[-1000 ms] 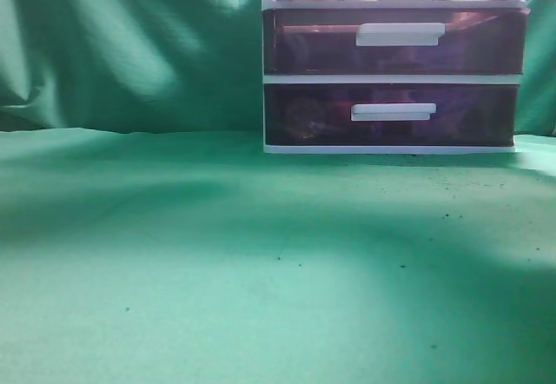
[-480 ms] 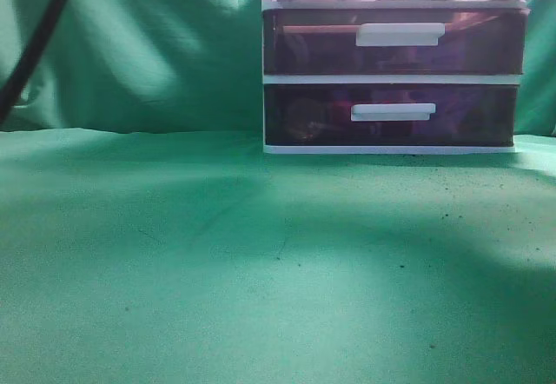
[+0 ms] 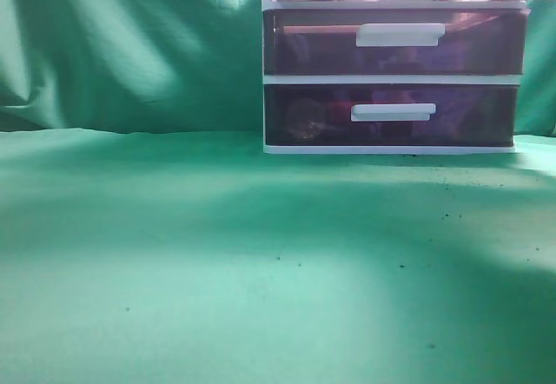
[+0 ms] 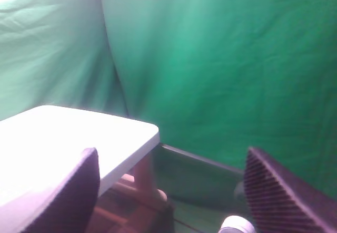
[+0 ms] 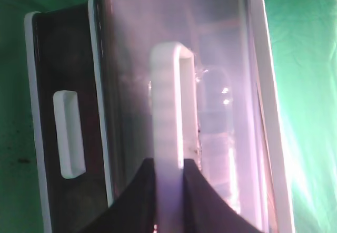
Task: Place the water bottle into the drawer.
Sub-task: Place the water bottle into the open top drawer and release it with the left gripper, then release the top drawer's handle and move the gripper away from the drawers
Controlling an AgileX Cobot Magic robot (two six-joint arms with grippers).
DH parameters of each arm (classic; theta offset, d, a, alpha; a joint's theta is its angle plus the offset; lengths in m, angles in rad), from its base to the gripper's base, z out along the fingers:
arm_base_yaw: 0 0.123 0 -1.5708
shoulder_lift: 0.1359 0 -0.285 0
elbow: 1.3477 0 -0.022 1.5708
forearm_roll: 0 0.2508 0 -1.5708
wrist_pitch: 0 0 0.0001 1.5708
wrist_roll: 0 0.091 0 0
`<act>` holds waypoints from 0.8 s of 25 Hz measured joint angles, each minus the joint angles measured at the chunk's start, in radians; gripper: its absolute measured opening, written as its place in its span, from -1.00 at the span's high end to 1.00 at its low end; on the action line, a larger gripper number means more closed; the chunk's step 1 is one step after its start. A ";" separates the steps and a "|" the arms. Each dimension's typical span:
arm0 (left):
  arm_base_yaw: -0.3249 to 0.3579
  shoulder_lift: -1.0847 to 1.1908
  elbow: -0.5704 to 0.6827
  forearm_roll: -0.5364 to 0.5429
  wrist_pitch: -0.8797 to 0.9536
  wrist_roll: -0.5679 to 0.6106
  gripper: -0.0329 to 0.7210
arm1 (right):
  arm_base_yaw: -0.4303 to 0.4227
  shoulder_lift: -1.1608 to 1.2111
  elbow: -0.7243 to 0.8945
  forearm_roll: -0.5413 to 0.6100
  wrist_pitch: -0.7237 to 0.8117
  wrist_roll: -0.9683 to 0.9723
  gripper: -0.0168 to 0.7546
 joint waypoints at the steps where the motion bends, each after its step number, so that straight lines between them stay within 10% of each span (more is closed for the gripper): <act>1: 0.008 -0.007 -0.002 0.018 -0.005 -0.022 -0.53 | 0.000 0.000 0.000 0.000 0.000 0.000 0.71; 4: 0.033 -0.044 -0.006 0.241 0.012 -0.286 -0.16 | 0.000 0.000 0.000 0.000 0.000 0.000 0.71; 7: 0.073 -0.096 -0.008 0.683 0.179 -0.645 0.60 | 0.000 0.000 0.000 0.000 -0.006 -0.004 0.71; 10: 0.087 -0.139 -0.008 1.097 0.367 -0.932 0.91 | 0.000 0.000 -0.015 0.000 0.008 -0.008 0.71; 16: 0.092 -0.250 -0.008 1.683 0.549 -1.494 0.91 | 0.008 0.030 -0.138 -0.018 0.112 -0.001 0.71; 20: 0.112 -0.364 -0.008 1.810 0.632 -1.622 0.91 | 0.008 0.093 -0.255 -0.024 0.167 -0.055 0.71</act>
